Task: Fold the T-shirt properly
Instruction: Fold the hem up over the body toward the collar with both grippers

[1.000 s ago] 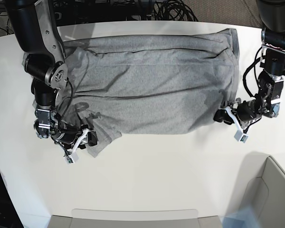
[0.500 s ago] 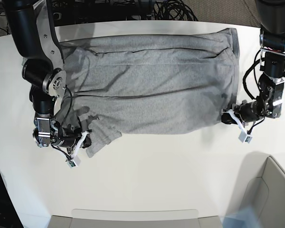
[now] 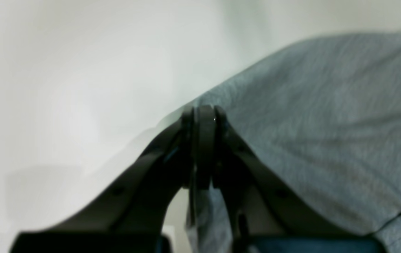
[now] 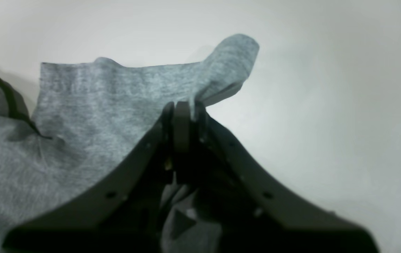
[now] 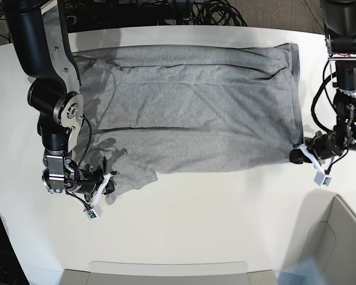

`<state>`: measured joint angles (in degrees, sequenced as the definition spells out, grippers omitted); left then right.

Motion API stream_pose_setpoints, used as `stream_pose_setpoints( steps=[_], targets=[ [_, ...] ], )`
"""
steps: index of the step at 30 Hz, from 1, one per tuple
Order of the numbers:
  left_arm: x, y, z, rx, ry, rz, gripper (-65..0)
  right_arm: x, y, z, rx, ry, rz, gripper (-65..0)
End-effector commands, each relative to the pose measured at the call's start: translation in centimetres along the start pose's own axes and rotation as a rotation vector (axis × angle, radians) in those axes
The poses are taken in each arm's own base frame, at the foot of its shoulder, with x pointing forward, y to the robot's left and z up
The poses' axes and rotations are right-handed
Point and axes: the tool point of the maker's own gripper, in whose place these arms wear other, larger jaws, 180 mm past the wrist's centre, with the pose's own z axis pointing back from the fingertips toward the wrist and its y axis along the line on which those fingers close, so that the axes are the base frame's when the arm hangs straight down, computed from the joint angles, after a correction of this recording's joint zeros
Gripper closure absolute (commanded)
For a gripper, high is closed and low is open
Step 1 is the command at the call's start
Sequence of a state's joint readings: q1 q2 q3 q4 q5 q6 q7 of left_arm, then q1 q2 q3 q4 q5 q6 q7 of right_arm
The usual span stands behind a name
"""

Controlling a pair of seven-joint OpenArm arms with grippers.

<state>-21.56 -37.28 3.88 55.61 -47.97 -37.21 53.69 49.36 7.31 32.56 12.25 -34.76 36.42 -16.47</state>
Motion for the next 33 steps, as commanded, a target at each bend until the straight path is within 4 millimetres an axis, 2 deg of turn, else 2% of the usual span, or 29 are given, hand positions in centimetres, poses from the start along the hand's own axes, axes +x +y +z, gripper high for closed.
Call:
stream_pose_setpoints(
  steps=[1,6,8,12,14,16,20,27,33],
  targets=[
    [2.2,0.5,1.4,0.012,-0.061,-0.016,0.0,2.8,-1.1,1.1,-0.018,-0.048,0.010,0.0],
    [0.6,0.2,1.9,0.013,-0.053,-0.018,0.0,2.5,-1.6,2.0,-0.022,-0.033,0.021,0.0],
    [0.2,0.0,2.0,0.012,-0.046,-0.027,0.0,3.0,-2.5,2.9,-0.061,-0.037,0.032,0.0],
    [-0.4,-0.3,2.0,0.008,-0.036,-0.038,0.0,4.2,-2.5,4.5,-0.154,-0.044,0.094,0.0],
    [-0.2,-0.6,2.1,0.005,-0.043,-0.051,0.0,5.1,-2.2,5.4,-0.201,-0.065,0.131,0.0],
    [-0.9,-0.8,2.1,0.003,-0.032,-0.058,0.0,5.7,-1.6,6.3,-0.244,-0.065,0.188,0.0],
    [-0.7,-1.6,2.3,-0.005,-0.039,-0.089,0.0,5.7,-0.2,7.5,-0.299,-0.044,0.279,0.0],
    [-2.4,-3.1,2.6,-0.023,-0.019,-0.130,0.0,3.3,-0.6,9.6,-0.381,-0.005,0.299,0.0],
    [-3.6,-1.8,5.3,0.030,-0.018,-0.105,0.0,0.4,-0.6,11.5,-0.445,0.049,0.303,0.0]
  ],
)
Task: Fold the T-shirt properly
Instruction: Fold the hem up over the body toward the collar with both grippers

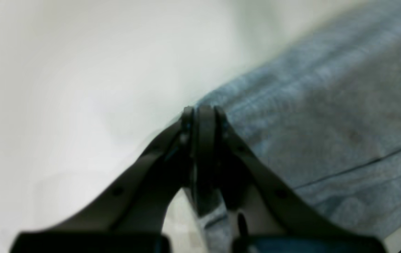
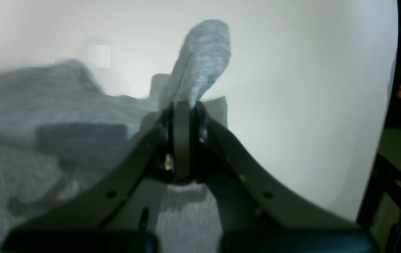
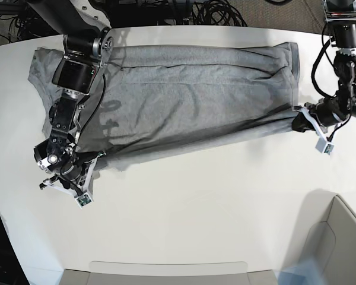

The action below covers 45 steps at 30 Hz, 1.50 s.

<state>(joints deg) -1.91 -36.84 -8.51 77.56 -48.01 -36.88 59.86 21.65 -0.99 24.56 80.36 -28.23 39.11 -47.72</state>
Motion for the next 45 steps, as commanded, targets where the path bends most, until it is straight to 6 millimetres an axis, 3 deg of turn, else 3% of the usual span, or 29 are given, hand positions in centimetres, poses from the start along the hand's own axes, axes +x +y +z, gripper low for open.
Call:
stream_pose_setpoints(
  steps=[1,8,16,27,30,40,45],
  targets=[
    [2.1,0.3,1.4,0.015,-0.058,-0.037,0.0,1.3,-1.1,0.9,-0.028,-0.043,0.014,0.0],
    [1.0,-1.0,2.8,0.020,-0.050,-0.089,0.0,-1.1,1.3,2.1,0.004,-0.053,-0.001,0.0],
    [-2.1,-1.9,2.2,-0.003,0.000,-0.054,0.0,-2.9,0.8,4.9,-0.069,-0.017,0.020,0.0],
    [-3.2,-3.0,2.6,-0.015,0.015,-0.081,0.0,-5.2,1.8,7.4,-0.102,-0.008,0.041,0.0],
    [-3.6,-3.1,2.6,-0.017,0.025,-0.077,0.0,-5.9,1.4,8.6,-0.127,-0.013,0.022,0.0],
    [-5.2,-3.3,2.6,-0.022,0.058,-0.065,0.0,-9.4,2.5,9.4,-0.095,0.028,-0.014,0.0],
    [-6.4,-3.4,2.7,-0.026,0.082,-0.056,0.0,-10.2,1.8,10.5,-0.125,0.029,-0.043,0.0]
  ],
)
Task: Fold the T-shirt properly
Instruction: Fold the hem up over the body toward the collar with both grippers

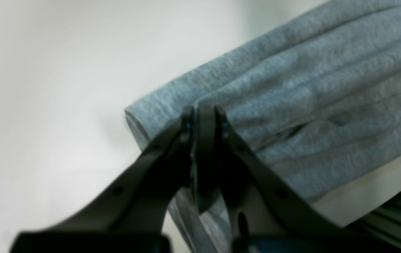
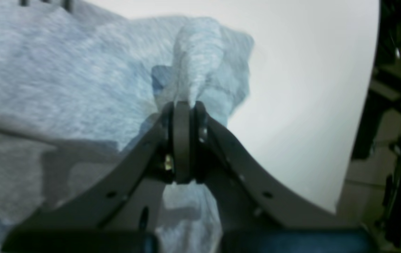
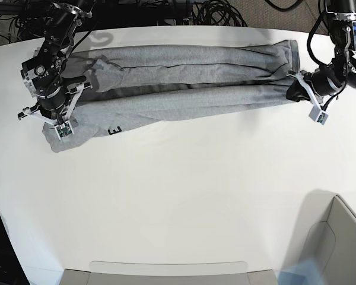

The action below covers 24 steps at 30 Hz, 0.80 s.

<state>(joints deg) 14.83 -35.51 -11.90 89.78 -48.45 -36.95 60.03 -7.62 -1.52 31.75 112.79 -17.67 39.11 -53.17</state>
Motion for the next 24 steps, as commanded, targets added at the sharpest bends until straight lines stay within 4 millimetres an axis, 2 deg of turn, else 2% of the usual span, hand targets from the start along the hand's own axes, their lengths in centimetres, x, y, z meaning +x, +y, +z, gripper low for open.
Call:
stream_pose_setpoints(
  steps=[1,6,14,17,20,22,24],
  targets=[
    [0.7,0.5,0.7,0.014,-0.016,-0.021,0.0,0.9,-1.4,0.7,-0.037,-0.037,0.002,0.0],
    [1.7,-0.2,1.1,0.010,-0.039,-0.057,0.0,-0.4,-3.5,1.0,-0.094,-0.012,-0.062,0.0],
    [3.3,-2.2,2.1,-0.001,-0.072,-0.142,0.0,-0.7,-3.6,1.1,-0.096,-0.005,-0.067,0.0],
    [3.5,-1.3,2.6,0.030,-0.085,-0.115,0.0,-0.7,-3.6,1.1,-0.096,-0.006,-0.068,0.0],
    [2.7,0.0,3.6,0.078,-0.087,-0.057,0.0,-0.7,-3.6,1.1,-0.096,-0.006,-0.068,0.0],
    [2.7,0.0,4.0,0.086,-0.089,-0.065,0.0,-0.7,-3.6,1.1,-0.096,-0.005,-0.067,0.0],
    [1.5,-0.2,4.0,0.081,-0.058,-0.063,0.0,-0.9,-3.6,1.1,-0.097,0.000,-0.066,0.0]
  ],
)
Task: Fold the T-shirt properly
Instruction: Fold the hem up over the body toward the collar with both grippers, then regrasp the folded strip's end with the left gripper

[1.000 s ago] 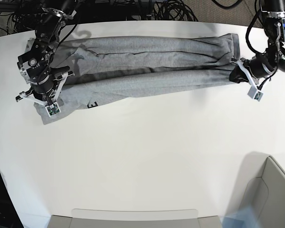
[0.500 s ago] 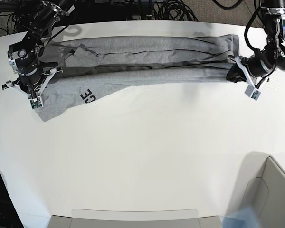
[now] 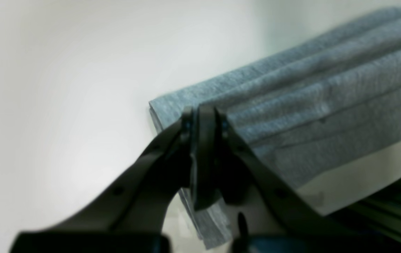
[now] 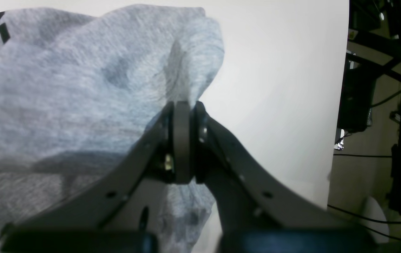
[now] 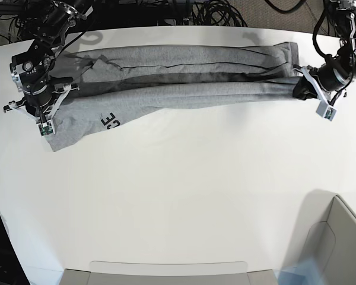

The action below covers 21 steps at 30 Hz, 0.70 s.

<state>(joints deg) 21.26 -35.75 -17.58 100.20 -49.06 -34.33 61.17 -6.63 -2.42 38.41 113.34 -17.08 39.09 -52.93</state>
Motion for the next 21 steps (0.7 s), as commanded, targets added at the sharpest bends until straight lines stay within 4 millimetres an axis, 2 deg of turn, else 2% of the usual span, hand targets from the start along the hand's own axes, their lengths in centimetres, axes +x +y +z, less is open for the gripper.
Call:
stream_pose_setpoints(
  steps=[1,9,13,18,19,21],
  targets=[
    [0.1,0.5,0.6,0.019,0.000,-0.020,0.0,0.3,-0.7,0.4,-0.022,-0.012,0.027,0.0],
    [-2.7,-1.2,0.1,-0.020,0.049,0.018,0.0,-1.4,0.1,0.5,0.001,0.028,0.037,0.0],
    [-3.2,-1.5,-0.2,-0.024,0.057,0.042,-1.5,-1.7,0.4,0.5,0.009,0.037,0.041,0.0],
    [-3.0,-1.4,-0.1,-0.024,0.041,0.046,-24.9,-1.7,0.5,0.5,0.011,0.038,0.047,0.0],
    [-3.0,-1.5,-0.1,-0.026,0.037,0.048,-28.4,-1.8,0.5,0.5,0.011,0.038,0.047,0.0],
    [-2.7,-1.5,-0.1,-0.028,0.031,0.045,-31.0,-1.8,0.5,0.5,0.011,0.038,0.047,0.0]
  ],
)
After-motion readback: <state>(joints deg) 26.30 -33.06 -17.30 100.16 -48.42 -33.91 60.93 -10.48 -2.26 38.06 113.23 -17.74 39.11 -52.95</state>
